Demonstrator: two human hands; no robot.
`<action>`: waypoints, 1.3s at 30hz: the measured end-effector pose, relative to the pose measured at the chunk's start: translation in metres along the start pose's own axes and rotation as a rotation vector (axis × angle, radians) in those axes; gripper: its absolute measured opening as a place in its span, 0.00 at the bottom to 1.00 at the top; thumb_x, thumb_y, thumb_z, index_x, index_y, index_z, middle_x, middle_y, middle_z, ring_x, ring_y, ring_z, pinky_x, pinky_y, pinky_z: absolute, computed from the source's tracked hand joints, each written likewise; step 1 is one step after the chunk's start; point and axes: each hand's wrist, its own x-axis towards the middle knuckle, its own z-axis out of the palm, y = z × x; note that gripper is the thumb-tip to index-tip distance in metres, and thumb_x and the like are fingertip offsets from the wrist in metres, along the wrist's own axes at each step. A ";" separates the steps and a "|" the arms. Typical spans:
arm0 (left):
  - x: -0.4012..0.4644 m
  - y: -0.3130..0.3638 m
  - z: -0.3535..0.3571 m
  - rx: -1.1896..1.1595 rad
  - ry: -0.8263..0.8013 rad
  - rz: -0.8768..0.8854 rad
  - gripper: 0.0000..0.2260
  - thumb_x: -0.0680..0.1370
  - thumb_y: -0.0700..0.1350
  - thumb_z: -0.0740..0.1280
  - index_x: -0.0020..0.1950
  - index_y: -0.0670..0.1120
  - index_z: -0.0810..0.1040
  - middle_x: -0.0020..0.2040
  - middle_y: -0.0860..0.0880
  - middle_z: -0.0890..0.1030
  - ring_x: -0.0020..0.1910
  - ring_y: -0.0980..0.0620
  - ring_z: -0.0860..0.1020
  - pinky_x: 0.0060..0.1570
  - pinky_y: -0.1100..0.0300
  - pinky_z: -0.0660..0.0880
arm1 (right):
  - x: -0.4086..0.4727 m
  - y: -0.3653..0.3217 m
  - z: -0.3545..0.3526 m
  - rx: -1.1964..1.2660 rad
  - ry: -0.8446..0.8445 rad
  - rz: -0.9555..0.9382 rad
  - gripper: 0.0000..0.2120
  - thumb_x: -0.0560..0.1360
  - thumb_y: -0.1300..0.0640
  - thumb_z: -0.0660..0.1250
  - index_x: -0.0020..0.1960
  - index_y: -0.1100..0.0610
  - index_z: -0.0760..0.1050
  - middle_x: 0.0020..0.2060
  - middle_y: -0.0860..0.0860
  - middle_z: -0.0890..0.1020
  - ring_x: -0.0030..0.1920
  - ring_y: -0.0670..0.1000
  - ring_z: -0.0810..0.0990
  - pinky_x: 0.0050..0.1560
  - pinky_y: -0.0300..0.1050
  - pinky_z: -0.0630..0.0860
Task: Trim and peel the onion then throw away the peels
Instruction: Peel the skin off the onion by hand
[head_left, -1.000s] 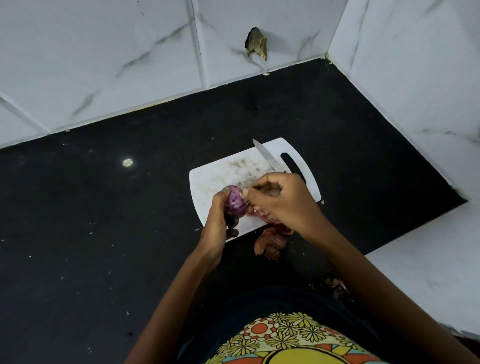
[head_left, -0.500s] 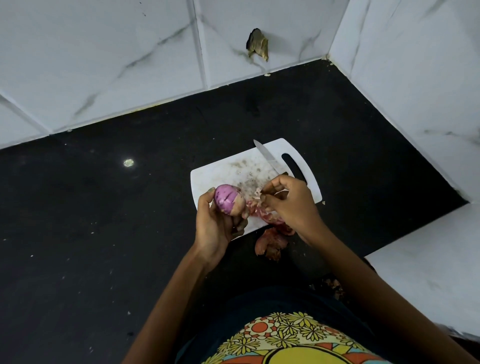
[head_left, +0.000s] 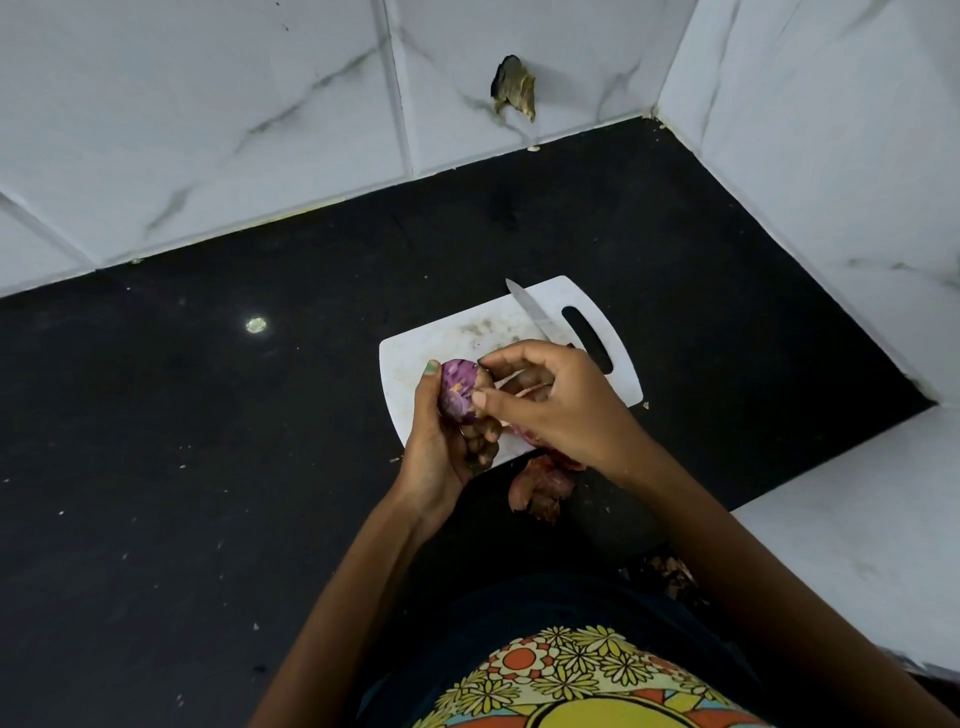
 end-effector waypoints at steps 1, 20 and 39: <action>-0.002 0.002 0.003 0.011 -0.007 0.001 0.29 0.80 0.63 0.46 0.54 0.41 0.75 0.24 0.54 0.71 0.24 0.59 0.68 0.26 0.66 0.66 | -0.001 -0.001 0.001 -0.009 0.012 -0.005 0.14 0.68 0.57 0.74 0.53 0.55 0.79 0.46 0.46 0.83 0.44 0.44 0.82 0.44 0.35 0.80; -0.004 0.003 0.000 -0.054 -0.011 -0.046 0.27 0.77 0.65 0.47 0.33 0.45 0.69 0.22 0.51 0.63 0.24 0.54 0.60 0.27 0.60 0.58 | 0.005 0.011 -0.004 0.096 0.149 0.009 0.04 0.72 0.64 0.70 0.46 0.58 0.82 0.40 0.51 0.85 0.40 0.47 0.83 0.44 0.42 0.81; 0.006 -0.007 0.001 -0.089 0.131 -0.019 0.23 0.82 0.56 0.48 0.49 0.43 0.77 0.34 0.49 0.78 0.31 0.55 0.70 0.33 0.62 0.67 | -0.003 0.010 0.002 0.016 0.084 0.099 0.09 0.70 0.55 0.73 0.48 0.56 0.80 0.42 0.46 0.81 0.37 0.35 0.79 0.35 0.27 0.74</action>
